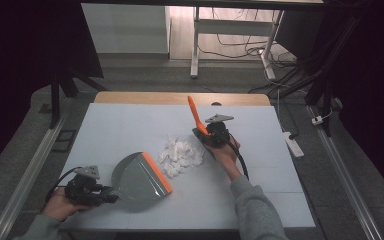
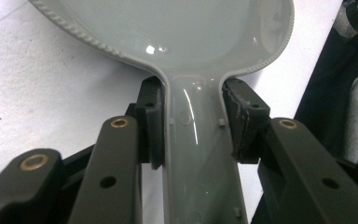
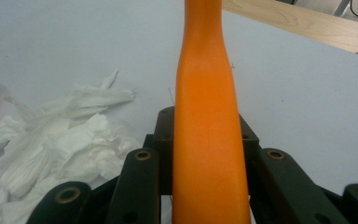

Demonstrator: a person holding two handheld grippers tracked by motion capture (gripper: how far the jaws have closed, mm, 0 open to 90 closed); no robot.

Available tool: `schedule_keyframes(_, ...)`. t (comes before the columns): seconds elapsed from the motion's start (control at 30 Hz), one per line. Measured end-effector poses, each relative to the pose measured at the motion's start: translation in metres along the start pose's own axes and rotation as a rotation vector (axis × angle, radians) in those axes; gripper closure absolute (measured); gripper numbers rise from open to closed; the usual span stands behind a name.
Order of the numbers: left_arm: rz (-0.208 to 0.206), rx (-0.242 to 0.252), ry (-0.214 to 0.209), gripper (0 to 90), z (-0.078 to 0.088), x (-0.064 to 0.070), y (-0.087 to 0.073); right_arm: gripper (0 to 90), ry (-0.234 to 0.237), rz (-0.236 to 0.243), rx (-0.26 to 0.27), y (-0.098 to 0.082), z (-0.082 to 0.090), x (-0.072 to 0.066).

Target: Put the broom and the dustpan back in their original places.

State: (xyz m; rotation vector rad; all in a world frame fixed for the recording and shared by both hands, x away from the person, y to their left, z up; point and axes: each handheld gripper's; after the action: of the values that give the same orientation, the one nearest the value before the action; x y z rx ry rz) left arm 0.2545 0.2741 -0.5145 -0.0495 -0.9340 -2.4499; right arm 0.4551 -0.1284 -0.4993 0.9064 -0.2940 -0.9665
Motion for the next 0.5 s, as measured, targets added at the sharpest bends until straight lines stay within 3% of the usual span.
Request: schedule_keyframes(0.5,0.029,0.000,-0.020,61.6,-0.009,-0.006,0.001,70.8,0.010,-0.002,-0.046,0.001,-0.024,-0.017)
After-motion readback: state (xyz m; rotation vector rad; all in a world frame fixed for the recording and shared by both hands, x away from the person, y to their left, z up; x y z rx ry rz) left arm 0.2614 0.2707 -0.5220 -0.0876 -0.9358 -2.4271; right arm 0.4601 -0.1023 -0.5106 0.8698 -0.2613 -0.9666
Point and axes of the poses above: each handheld gripper's, and its own axes: z roughly backward along the jaws, y roughly out of its top, x roughly to its right, and after that the axes turned 11 degrees about -z, right-handed
